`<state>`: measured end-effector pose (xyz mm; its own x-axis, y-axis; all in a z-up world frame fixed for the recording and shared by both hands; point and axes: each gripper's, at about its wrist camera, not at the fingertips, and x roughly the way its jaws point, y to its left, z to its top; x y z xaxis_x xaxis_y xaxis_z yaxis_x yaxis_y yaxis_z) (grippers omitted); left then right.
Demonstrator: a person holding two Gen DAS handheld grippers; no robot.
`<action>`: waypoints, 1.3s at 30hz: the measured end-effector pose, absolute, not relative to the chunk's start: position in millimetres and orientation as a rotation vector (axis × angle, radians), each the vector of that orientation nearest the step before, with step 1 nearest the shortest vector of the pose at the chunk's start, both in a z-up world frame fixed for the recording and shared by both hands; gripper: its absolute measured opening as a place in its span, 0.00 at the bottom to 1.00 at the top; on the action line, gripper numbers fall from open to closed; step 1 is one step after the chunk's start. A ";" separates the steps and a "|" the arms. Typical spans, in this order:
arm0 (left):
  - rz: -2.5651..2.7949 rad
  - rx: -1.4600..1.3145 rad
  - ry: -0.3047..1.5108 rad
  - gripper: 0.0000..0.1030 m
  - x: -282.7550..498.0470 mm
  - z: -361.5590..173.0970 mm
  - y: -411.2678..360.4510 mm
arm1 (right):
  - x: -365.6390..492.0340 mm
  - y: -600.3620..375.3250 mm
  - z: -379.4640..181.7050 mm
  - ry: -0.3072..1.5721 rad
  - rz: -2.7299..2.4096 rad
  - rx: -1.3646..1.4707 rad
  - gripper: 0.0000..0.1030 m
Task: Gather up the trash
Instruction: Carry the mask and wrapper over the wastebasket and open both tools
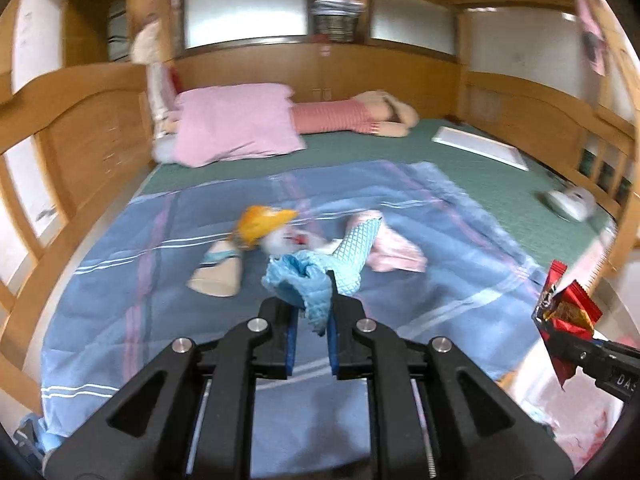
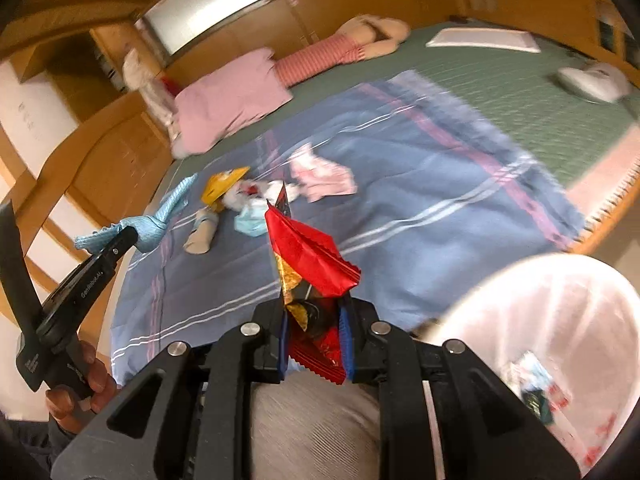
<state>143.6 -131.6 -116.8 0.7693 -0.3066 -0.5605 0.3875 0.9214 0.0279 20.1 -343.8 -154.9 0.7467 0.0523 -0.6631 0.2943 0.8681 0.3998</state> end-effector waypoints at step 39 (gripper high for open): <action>-0.801 0.416 0.613 0.66 -23.5 -168.2 -330.0 | -205.1 -429.8 -156.0 0.564 -0.540 0.645 0.21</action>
<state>-23.5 -330.0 -168.2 0.5395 -0.5361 -0.6493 0.7667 0.6315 0.1156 -205.1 -429.8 -156.0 0.7206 -0.2853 -0.6319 0.6190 0.6754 0.4009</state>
